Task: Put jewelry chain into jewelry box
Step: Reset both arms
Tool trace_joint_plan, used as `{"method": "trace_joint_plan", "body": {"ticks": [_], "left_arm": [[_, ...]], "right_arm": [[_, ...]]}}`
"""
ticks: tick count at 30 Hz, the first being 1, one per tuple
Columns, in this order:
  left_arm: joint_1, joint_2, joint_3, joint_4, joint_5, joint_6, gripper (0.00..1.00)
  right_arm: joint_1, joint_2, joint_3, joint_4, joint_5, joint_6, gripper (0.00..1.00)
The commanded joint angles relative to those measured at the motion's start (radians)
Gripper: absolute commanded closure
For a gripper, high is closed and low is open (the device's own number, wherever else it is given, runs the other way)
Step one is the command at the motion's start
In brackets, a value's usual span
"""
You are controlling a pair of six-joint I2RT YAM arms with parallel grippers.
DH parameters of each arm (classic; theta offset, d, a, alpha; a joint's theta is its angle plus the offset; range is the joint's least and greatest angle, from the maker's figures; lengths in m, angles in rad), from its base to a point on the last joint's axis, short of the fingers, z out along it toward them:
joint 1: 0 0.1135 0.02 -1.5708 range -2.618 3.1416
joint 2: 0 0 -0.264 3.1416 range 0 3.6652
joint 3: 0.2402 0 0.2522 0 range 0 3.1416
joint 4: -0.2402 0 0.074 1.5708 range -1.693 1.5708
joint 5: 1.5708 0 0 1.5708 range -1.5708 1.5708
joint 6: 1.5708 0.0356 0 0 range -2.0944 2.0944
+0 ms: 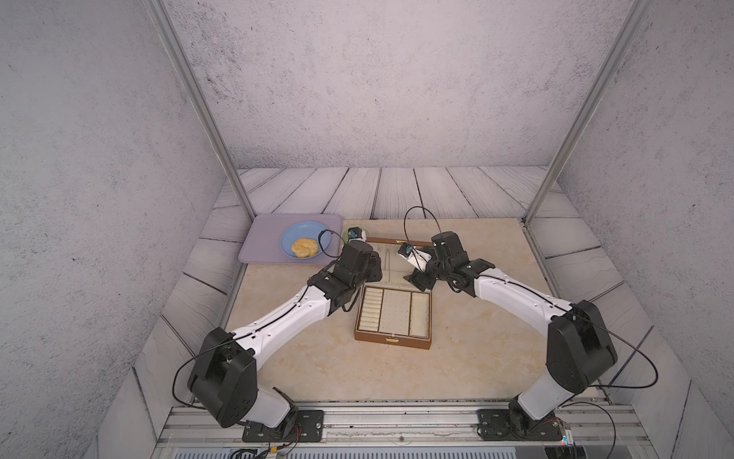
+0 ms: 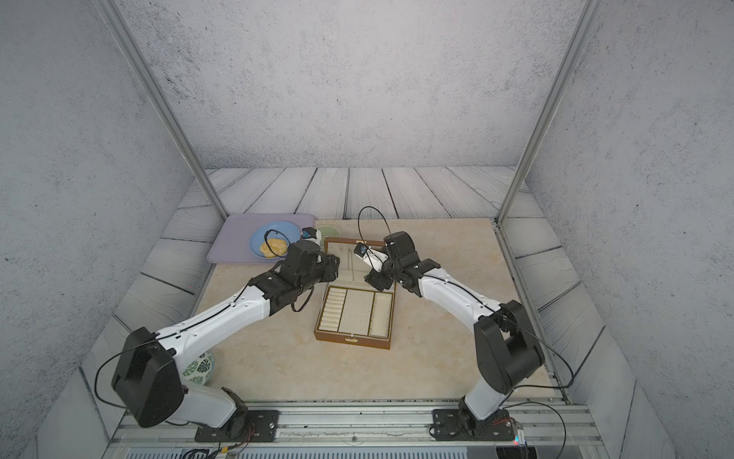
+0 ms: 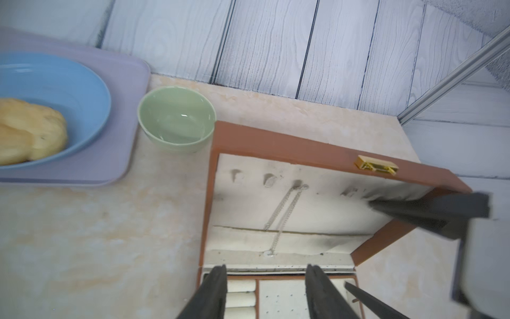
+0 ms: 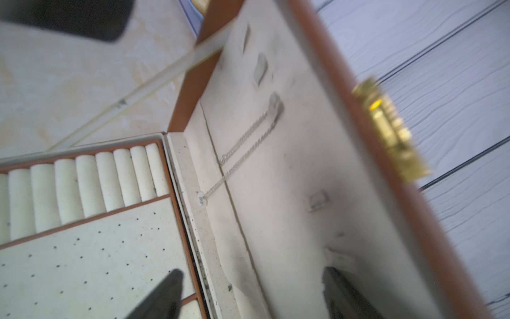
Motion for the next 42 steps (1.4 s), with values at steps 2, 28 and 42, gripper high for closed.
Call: {"method": "trace_joint_plan", "body": {"ticks": [2,28,42], "left_arm": [[0.039,-0.115,-0.021,-0.164,-0.073,0.028,0.30],[0.518,0.093,-0.369,0.440,-0.320,0.476,0.02],[0.616,0.130,-0.690,1.060,0.044,0.569,0.02]], "right_arm": [[0.000,-0.149,-0.099,0.061,0.019,0.185,0.01],[-0.316,-0.307,-0.707,0.691,0.738,0.468,0.01],[-0.461,-0.022,-0.797,1.079,0.383,0.502,0.01]]}}
